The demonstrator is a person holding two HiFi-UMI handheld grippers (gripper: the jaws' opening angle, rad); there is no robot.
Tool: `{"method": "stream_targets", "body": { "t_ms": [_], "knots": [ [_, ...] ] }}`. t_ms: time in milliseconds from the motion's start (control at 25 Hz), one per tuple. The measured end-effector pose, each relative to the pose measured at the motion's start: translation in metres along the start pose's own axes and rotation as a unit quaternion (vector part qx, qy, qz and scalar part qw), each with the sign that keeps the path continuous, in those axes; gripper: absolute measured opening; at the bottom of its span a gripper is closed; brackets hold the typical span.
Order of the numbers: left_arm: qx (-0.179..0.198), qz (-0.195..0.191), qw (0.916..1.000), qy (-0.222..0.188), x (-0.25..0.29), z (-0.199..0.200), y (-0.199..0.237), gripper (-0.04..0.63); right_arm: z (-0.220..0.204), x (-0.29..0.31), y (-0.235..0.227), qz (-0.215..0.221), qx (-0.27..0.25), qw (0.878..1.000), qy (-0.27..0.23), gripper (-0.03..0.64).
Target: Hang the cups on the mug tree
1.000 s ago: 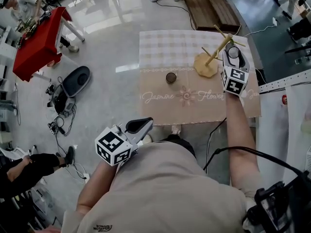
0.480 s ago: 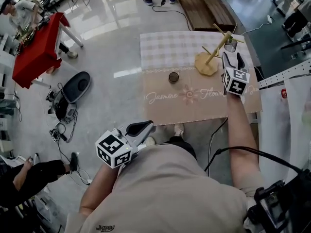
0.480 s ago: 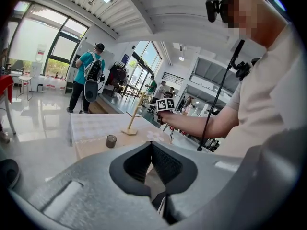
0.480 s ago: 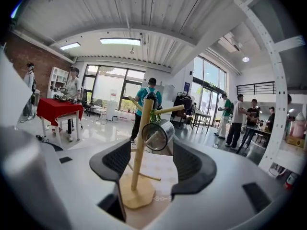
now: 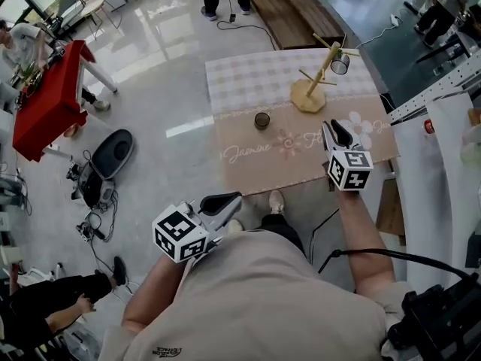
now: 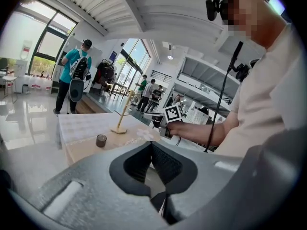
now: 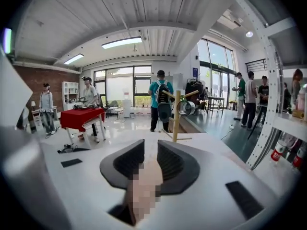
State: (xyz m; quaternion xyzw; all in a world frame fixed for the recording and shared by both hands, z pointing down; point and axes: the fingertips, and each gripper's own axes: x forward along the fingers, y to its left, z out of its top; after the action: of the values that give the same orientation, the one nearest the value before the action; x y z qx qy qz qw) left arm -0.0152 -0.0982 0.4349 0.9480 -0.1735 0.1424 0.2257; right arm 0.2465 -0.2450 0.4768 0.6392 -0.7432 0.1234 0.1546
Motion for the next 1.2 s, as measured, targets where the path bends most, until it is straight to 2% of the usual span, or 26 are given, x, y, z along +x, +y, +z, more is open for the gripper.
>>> {"method": "stream_targets", "body": {
  "t_ms": [80,160,520,760,1200],
  "knots": [
    [0.005,-0.010,0.9999,0.003,-0.001,-0.003,-0.003,0.008,-0.010,-0.020,0.026,0.021,0.006,1.000,0.009,0.052],
    [0.010,-0.020,0.9997,0.005,-0.001,-0.007,-0.008,0.008,-0.020,-0.041,0.052,0.043,0.014,0.999,0.019,0.031],
    [0.022,-0.055,0.9982,0.013,-0.010,-0.022,-0.026,0.008,-0.055,-0.117,0.147,0.121,0.017,0.991,0.051,0.015],
    [0.021,-0.051,0.9984,0.010,-0.026,-0.031,-0.025,0.008,-0.061,-0.138,0.187,0.151,-0.007,0.987,0.057,0.014],
    [0.007,-0.022,0.9997,-0.004,-0.055,-0.041,-0.015,0.008,-0.055,-0.133,0.232,0.195,-0.037,0.978,0.061,0.014]
  ]
}}
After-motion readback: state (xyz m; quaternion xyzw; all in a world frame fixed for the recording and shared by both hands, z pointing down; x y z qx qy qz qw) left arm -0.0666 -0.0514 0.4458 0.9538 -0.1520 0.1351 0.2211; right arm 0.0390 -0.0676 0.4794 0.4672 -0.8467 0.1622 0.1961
